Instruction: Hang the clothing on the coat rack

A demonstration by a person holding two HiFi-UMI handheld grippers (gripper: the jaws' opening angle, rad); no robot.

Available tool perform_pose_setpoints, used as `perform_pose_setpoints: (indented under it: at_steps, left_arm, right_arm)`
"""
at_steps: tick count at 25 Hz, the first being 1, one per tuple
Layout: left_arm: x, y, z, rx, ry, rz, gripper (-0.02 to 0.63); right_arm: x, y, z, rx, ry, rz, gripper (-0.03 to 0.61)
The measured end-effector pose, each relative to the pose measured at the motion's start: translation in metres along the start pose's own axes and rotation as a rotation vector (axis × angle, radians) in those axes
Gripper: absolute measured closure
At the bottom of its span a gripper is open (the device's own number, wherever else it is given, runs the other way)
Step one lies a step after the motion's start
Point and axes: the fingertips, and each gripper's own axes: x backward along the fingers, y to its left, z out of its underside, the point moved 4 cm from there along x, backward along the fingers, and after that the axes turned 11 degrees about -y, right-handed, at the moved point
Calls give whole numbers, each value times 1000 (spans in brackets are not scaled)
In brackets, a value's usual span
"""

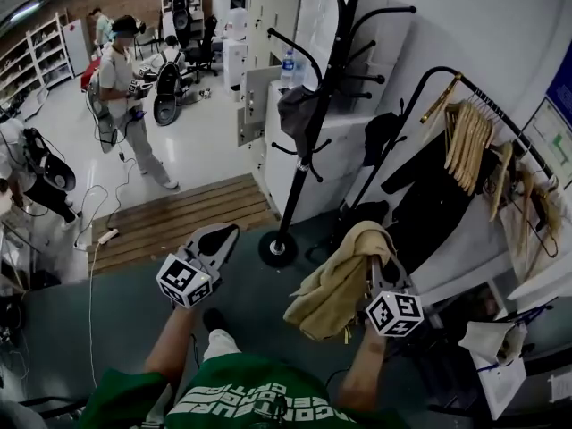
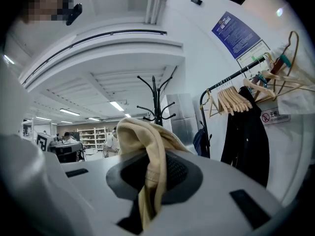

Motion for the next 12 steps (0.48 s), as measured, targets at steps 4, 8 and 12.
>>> perform_pose_setpoints:
  at_steps: [4, 8, 12]
  left_arm:
    - [-13, 42, 2, 10, 0, 49, 609]
    - [-22, 80, 7, 28, -2, 79, 609]
    - [-30, 116, 9, 45, -10, 100, 609]
  right_arm:
    - [-31, 17, 3, 0, -11, 43, 532]
    - [-61, 32, 3, 2, -19, 82, 532]
    - [-91, 48, -3, 6, -34, 106, 532]
